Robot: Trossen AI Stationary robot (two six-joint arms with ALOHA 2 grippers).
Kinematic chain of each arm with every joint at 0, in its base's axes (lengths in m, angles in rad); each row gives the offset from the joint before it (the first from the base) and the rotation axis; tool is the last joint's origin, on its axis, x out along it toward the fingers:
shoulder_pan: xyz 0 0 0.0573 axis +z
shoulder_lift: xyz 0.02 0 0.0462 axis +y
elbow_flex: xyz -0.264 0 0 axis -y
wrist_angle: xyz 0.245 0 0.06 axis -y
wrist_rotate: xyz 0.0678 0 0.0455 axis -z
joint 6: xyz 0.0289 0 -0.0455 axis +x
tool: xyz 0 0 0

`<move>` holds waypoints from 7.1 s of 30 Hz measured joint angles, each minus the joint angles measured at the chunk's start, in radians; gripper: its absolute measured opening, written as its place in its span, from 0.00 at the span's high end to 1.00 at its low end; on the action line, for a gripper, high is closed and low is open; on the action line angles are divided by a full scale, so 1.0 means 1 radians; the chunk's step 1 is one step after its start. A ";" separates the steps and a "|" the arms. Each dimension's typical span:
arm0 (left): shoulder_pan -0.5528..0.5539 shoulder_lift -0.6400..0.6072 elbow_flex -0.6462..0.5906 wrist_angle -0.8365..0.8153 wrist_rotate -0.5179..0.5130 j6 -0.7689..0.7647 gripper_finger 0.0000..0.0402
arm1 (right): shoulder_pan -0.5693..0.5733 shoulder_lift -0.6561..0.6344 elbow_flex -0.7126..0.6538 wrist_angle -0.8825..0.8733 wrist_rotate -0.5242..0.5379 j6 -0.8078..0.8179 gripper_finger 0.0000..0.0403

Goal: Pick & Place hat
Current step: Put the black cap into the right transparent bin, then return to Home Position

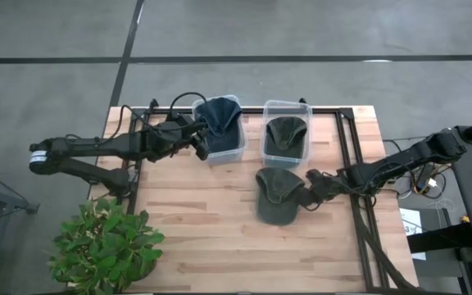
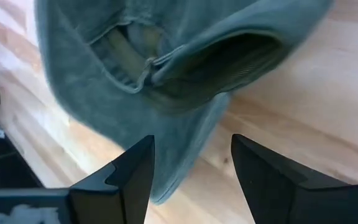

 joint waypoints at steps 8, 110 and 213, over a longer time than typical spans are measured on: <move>0.000 0.000 0.000 0.000 0.000 0.000 0.78 | 0.000 0.000 -0.078 0.110 0.015 0.031 0.49; 0.000 0.000 0.000 -0.019 0.007 -0.021 0.78 | 0.000 -0.385 0.398 0.193 0.084 -1.095 0.97; 0.000 -0.372 -0.412 0.472 0.253 0.140 0.78 | -0.652 0.123 0.841 -0.854 0.180 -0.549 0.58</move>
